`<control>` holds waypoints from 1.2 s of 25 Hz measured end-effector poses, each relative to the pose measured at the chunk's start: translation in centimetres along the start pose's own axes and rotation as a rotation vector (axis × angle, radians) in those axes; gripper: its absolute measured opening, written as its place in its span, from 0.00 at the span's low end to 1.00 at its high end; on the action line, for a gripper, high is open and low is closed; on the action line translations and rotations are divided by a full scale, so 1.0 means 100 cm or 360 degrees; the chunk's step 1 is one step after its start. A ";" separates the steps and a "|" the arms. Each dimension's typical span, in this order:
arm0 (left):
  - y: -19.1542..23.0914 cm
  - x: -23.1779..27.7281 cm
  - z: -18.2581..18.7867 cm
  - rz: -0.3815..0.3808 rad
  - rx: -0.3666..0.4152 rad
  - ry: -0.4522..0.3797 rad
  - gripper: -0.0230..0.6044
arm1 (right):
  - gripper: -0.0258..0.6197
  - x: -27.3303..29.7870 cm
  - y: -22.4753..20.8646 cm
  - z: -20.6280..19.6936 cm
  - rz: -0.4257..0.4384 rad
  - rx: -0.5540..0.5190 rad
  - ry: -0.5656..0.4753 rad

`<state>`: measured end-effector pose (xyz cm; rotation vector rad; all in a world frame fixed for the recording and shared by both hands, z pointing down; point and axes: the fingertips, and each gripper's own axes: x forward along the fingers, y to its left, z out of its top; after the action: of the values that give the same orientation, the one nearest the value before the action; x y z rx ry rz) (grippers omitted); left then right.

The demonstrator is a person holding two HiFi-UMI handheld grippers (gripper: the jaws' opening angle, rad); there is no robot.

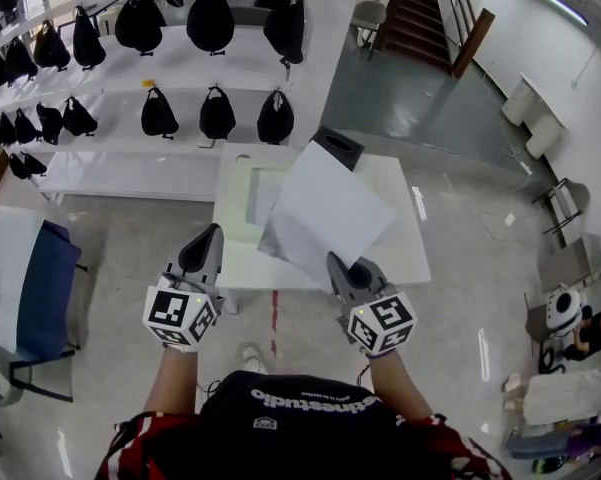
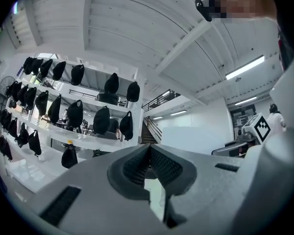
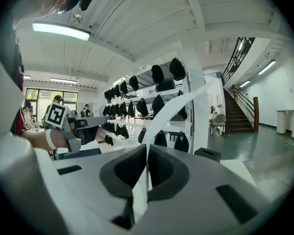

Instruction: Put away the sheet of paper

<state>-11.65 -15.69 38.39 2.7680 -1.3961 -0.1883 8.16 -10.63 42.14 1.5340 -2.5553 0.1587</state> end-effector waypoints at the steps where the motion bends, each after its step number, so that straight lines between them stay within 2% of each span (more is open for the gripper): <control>1: 0.006 0.005 0.000 -0.0003 -0.0001 0.0002 0.04 | 0.04 0.010 -0.003 0.000 -0.0001 -0.0002 0.0012; 9: 0.050 0.034 -0.011 -0.0007 -0.0048 0.0023 0.04 | 0.04 0.074 -0.021 -0.003 -0.0027 -0.0067 0.0120; 15: 0.075 0.048 -0.017 -0.0010 -0.0064 0.0027 0.04 | 0.04 0.096 -0.042 -0.010 -0.0075 -0.0062 0.0170; 19: 0.080 0.053 -0.018 -0.0010 -0.0058 0.0024 0.04 | 0.04 0.099 -0.061 -0.020 -0.0111 -0.0071 0.0223; 24: 0.080 0.065 -0.017 -0.0026 -0.0111 0.0022 0.04 | 0.04 0.104 -0.089 -0.030 -0.0147 -0.0069 0.0267; 30: 0.074 0.083 -0.019 -0.0006 -0.0082 0.0039 0.04 | 0.04 0.117 -0.129 -0.051 -0.0131 -0.0044 0.0324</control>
<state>-12.43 -26.74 40.16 2.7224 -1.3611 -0.1869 14.49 -25.93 49.44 1.5250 -2.3250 0.2542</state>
